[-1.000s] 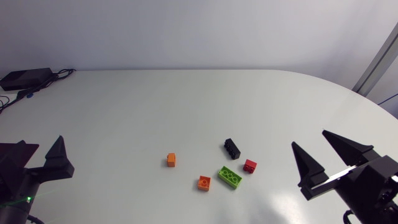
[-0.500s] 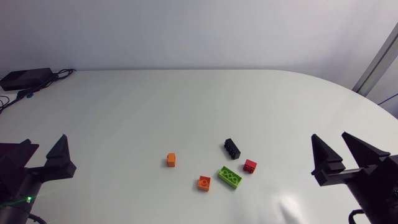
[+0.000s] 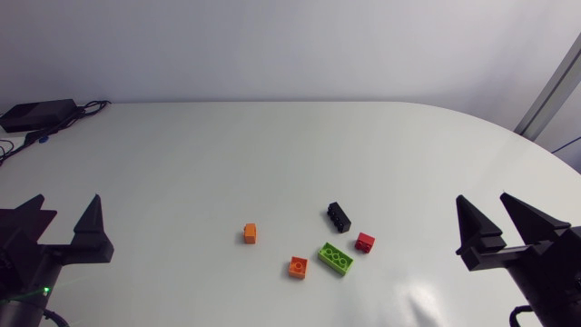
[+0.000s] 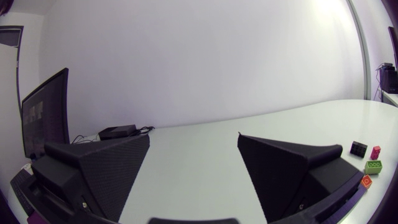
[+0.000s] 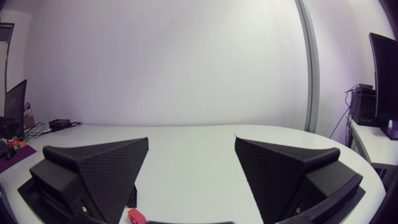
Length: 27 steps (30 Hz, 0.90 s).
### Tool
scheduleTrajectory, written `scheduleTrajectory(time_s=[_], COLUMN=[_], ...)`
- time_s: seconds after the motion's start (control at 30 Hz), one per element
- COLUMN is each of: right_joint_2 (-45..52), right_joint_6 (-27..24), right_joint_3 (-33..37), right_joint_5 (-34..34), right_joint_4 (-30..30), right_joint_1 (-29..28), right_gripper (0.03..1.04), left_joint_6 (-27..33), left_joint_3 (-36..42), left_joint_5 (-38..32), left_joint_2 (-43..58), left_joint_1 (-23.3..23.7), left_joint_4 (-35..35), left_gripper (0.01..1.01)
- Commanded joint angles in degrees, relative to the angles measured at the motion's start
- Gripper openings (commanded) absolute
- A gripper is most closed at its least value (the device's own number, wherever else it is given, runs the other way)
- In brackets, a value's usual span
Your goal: Disassemble duplo
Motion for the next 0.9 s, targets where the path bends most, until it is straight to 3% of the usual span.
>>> scheduleTrajectory(time_s=[0.0,0.53,0.73,0.87], right_joint_2=[-0.5,-0.5,-0.6,-0.5], right_joint_6=[2.0,2.9,0.5,-1.9], right_joint_3=[-2.3,-2.3,-2.3,-2.3], right_joint_5=[-0.3,0.3,0.9,2.6], right_joint_4=[-0.8,-0.7,-0.8,-0.8], right_joint_1=[-2.7,-0.6,-0.7,-1.5], right_gripper=[1.00,1.00,1.00,1.00], left_joint_6=[0.6,-7.8,1.6,3.7], left_joint_3=[-1.4,-1.4,-1.4,-1.4], left_joint_5=[0.5,1.6,1.7,4.8], left_joint_2=[0.5,1.1,1.8,2.7], left_joint_1=[1.7,-0.6,-0.7,-1.2], left_joint_4=[0.7,0.6,0.5,0.2], left_gripper=[0.984,0.984,0.984,0.984])
